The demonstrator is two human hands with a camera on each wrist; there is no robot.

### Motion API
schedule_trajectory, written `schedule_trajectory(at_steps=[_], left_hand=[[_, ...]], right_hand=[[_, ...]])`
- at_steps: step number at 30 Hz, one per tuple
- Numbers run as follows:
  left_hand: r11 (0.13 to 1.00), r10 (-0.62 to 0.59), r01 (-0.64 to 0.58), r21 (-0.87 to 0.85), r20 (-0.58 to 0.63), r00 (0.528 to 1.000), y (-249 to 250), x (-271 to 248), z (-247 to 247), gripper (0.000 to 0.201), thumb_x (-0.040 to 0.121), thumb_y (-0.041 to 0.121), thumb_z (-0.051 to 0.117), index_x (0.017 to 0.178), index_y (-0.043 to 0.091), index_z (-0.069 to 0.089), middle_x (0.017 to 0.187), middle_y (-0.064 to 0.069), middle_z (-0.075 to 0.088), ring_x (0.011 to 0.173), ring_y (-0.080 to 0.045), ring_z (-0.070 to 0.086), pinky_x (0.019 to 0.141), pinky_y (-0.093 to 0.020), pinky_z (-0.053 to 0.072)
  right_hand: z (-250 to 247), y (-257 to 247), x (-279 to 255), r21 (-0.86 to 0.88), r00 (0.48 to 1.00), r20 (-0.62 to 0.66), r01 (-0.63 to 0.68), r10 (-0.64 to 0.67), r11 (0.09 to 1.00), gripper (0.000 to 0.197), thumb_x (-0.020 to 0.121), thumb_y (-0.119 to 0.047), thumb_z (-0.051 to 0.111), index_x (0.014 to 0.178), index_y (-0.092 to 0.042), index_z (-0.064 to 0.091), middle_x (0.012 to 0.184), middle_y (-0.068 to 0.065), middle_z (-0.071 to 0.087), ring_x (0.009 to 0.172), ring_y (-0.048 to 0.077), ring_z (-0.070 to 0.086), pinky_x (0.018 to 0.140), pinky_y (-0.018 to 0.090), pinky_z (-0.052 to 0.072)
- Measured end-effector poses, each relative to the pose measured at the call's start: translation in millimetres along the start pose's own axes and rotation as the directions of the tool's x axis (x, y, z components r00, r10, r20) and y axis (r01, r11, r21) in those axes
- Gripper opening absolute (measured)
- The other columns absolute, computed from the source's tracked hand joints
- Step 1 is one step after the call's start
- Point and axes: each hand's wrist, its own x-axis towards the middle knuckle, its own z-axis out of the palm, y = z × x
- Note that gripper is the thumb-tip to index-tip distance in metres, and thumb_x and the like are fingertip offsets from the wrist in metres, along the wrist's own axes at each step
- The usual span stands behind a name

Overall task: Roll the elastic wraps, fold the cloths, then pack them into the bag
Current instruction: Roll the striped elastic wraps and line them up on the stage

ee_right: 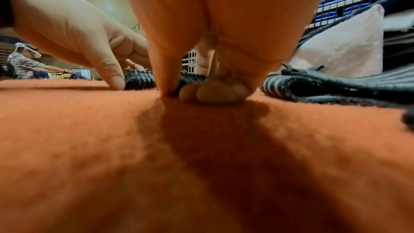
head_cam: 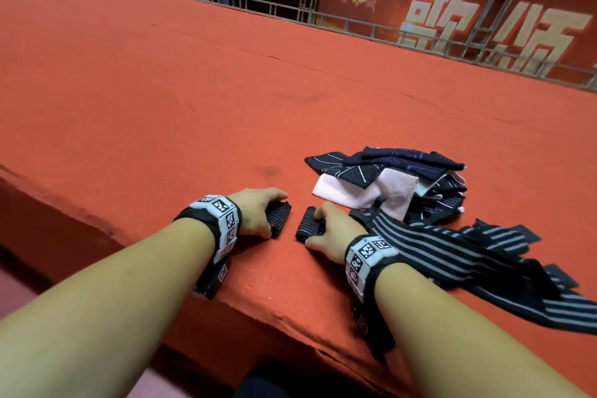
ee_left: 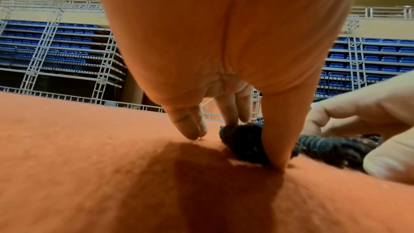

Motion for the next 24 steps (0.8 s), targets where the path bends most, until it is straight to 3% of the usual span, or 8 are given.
schedule_trajectory(at_steps=[3,7,9,13,16,20,22,24], left_hand=[[1.0,-0.021,0.02,0.02,0.018,1.0,4,-4,2,0.091,0.075,0.02,0.082,0.151,0.039,0.037,0.139,0.005,0.057,0.118,-0.018,0.058,0.091,-0.023,0.044],[1.0,-0.022,0.022,0.008,0.007,1.0,18,-8,-6,0.089,0.073,0.019,0.083,0.149,0.037,0.04,0.131,0.004,0.059,0.105,-0.016,0.059,0.085,-0.022,0.046],[1.0,-0.019,0.019,0.022,-0.026,0.999,30,-9,-12,0.087,0.074,0.024,0.082,0.149,0.036,0.041,0.139,0.004,0.056,0.116,-0.018,0.058,0.093,-0.025,0.047],[0.999,0.04,-0.038,0.021,-0.116,0.992,69,-7,-14,0.072,0.082,0.026,0.076,0.147,0.031,0.046,0.14,0.0,0.059,0.121,-0.02,0.058,0.1,-0.027,0.045],[0.992,0.129,-0.126,0.031,-0.13,0.983,107,-3,-7,0.061,0.085,0.021,0.072,0.144,0.023,0.053,0.142,0.002,0.058,0.127,-0.018,0.056,0.101,-0.023,0.041],[0.974,0.222,-0.217,0.071,-0.076,0.972,160,4,11,0.046,0.085,0.025,0.073,0.13,0.024,0.066,0.119,0.003,0.067,0.105,-0.016,0.061,0.084,-0.019,0.041],[0.967,0.249,-0.247,0.06,-0.032,0.968,183,5,20,0.042,0.085,0.026,0.075,0.126,0.025,0.069,0.111,0.004,0.068,0.1,-0.013,0.063,0.086,-0.021,0.046],[0.964,0.259,-0.26,0.056,0.013,0.966,200,6,26,0.043,0.084,0.03,0.077,0.126,0.028,0.069,0.111,0.006,0.069,0.105,-0.013,0.064,0.092,-0.024,0.049]], right_hand=[[-2,3,-1,-0.059,0.996,0.088,0.031,-0.026,0.998,0.06,0.08,-0.038,0.078,0.128,-0.024,0.045,0.125,-0.002,0.054,0.099,0.018,0.056,0.084,0.028,0.043],[-8,6,-5,-0.013,0.993,0.108,0.046,-0.044,0.999,0.077,0.072,-0.039,0.08,0.14,-0.028,0.044,0.128,-0.002,0.053,0.103,0.019,0.061,0.092,0.031,0.051],[-12,12,-11,0.024,0.996,0.082,0.042,-0.044,0.999,0.081,0.071,-0.039,0.079,0.143,-0.031,0.044,0.125,0.002,0.06,0.097,0.02,0.065,0.087,0.031,0.054],[-38,33,-30,0.034,0.999,0.032,-0.022,0.021,0.999,0.063,0.081,-0.03,0.073,0.141,-0.027,0.052,0.126,0.002,0.065,0.11,0.019,0.064,0.093,0.026,0.049],[-74,56,-47,-0.122,0.998,-0.044,-0.052,0.047,0.991,0.037,0.087,-0.028,0.064,0.124,-0.026,0.064,0.119,-0.002,0.068,0.108,0.021,0.063,0.087,0.022,0.046],[-108,109,-74,-0.25,0.962,-0.121,-0.269,0.246,0.93,0.044,0.081,-0.029,0.064,0.122,-0.023,0.05,0.118,0.007,0.061,0.101,0.029,0.064,0.087,0.04,0.055],[-119,133,-86,-0.268,0.938,-0.113,-0.346,0.327,0.899,0.052,0.087,-0.036,0.063,0.133,-0.019,0.046,0.127,0.012,0.06,0.114,0.032,0.061,0.094,0.039,0.051],[-132,147,-100,-0.225,0.929,-0.042,-0.368,0.368,0.902,0.051,0.103,-0.031,0.048,0.149,-0.01,0.039,0.137,0.027,0.05,0.132,0.036,0.048,0.103,0.031,0.044]])
